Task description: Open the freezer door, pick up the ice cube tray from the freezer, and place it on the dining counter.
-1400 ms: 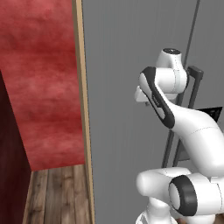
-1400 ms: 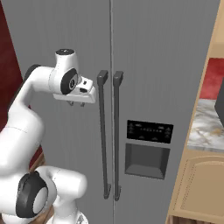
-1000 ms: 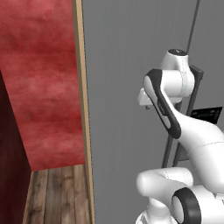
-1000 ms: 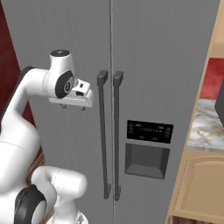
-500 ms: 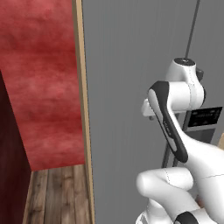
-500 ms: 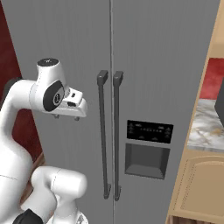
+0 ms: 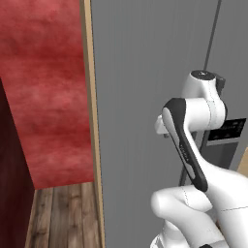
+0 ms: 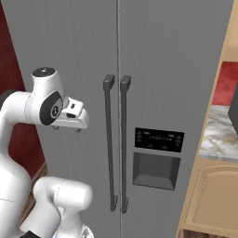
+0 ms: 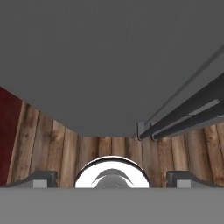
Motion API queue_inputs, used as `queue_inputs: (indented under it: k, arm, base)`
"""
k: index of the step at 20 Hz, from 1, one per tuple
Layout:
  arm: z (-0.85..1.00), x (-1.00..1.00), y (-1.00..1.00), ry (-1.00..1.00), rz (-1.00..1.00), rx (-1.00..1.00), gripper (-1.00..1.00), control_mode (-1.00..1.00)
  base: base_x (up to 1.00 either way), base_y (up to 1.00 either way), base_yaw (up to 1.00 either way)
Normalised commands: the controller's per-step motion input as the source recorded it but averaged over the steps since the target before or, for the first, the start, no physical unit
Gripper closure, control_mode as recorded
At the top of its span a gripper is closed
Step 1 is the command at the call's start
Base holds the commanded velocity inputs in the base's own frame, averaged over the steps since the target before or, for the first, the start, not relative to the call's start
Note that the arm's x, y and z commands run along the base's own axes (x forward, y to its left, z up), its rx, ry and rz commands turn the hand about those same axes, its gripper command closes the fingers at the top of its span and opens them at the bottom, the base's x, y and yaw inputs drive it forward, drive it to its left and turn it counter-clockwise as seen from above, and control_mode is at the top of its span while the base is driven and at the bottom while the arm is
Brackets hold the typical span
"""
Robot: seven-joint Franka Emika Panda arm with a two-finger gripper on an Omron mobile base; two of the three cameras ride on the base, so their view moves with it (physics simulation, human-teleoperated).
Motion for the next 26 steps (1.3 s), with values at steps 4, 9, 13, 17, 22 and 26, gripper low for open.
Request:
queue_inputs:
  k: [4, 9, 13, 17, 22, 26]
  arm:
    - [0.00, 0.00, 0.00, 0.00, 0.00, 0.00, -1.00, 1.00]
    - [0.00, 0.00, 0.00, 0.00, 0.00, 0.00, -1.00, 1.00]
    - [0.00, 0.00, 0.00, 0.00, 0.00, 0.00, -1.00, 1.00]
    - [0.00, 0.00, 0.00, 0.00, 0.00, 0.00, -1.00, 1.00]
    - [-0.01, 0.00, -0.63, -0.11, 0.06, 0.00, -1.00, -1.00]
    - [0.00, -0.28, -1.00, -0.26, 0.08, 0.02, -1.00, -1.00]
  base:
    - [0.00, 0.20, 0.00]
    - [0.00, 0.40, 0.00]
    - [0.00, 0.44, 0.00]
    - [0.00, 0.27, 0.00]
    - [0.00, 0.00, 0.00]
    - [0.00, 0.00, 0.00]
